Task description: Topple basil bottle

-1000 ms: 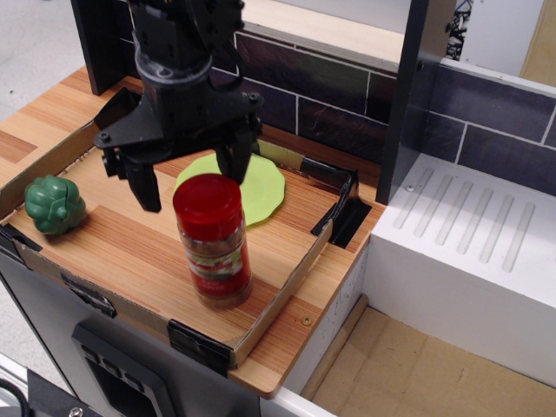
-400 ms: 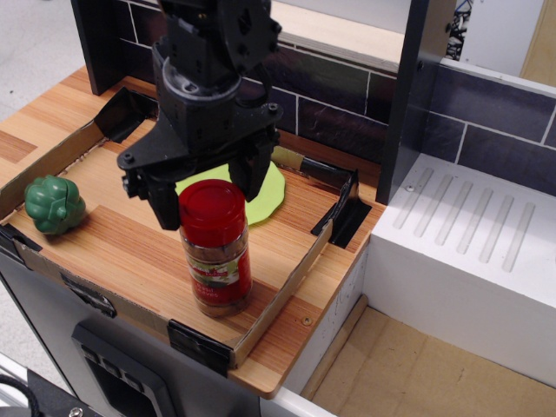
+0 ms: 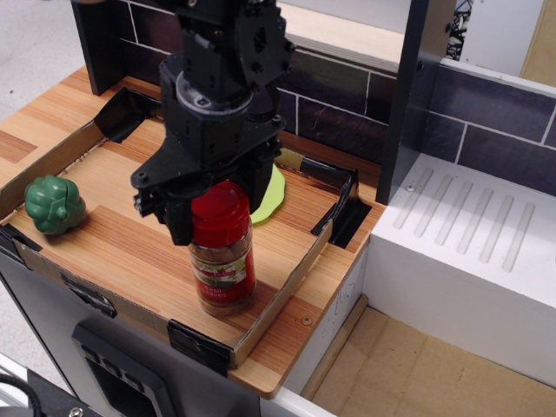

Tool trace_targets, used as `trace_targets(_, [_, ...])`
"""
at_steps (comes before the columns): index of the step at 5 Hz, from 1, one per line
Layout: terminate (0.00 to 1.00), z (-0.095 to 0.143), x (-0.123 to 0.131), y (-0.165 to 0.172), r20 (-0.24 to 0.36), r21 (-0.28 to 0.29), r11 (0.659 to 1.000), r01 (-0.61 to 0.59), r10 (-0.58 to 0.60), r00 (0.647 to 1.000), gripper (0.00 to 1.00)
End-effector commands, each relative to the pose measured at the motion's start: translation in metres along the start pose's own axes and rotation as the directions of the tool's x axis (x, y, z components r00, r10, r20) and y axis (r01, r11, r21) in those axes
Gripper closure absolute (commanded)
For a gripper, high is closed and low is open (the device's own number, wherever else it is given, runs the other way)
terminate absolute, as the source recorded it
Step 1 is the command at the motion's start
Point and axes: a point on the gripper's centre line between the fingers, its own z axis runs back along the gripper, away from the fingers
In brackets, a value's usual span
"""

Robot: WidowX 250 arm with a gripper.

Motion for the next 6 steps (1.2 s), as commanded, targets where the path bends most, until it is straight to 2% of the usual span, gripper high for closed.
trace_targets(1, [0.00,0.018,0.013,-0.010,-0.096,-0.032,0.987,-0.160,0.157,0.983,1.00])
trace_targets(2, [0.00,0.022,0.018,-0.010,-0.187,-0.005,0.972,-0.234,0.229,0.955,1.00])
trace_targets(3, [0.00,0.013,0.027,-0.008,-0.309,0.036,0.947,-0.320,0.315,0.897,1.00])
trace_targets(4, [0.00,0.002,0.028,-0.006,-0.401,0.067,0.937,-0.344,0.341,0.851,1.00])
trace_targets(5, [0.00,-0.007,0.027,-0.005,-0.456,0.097,0.932,-0.350,0.354,0.816,1.00])
trace_targets(6, [0.00,-0.015,0.031,-0.004,-0.453,0.094,0.927,-0.364,0.366,0.813,1.00])
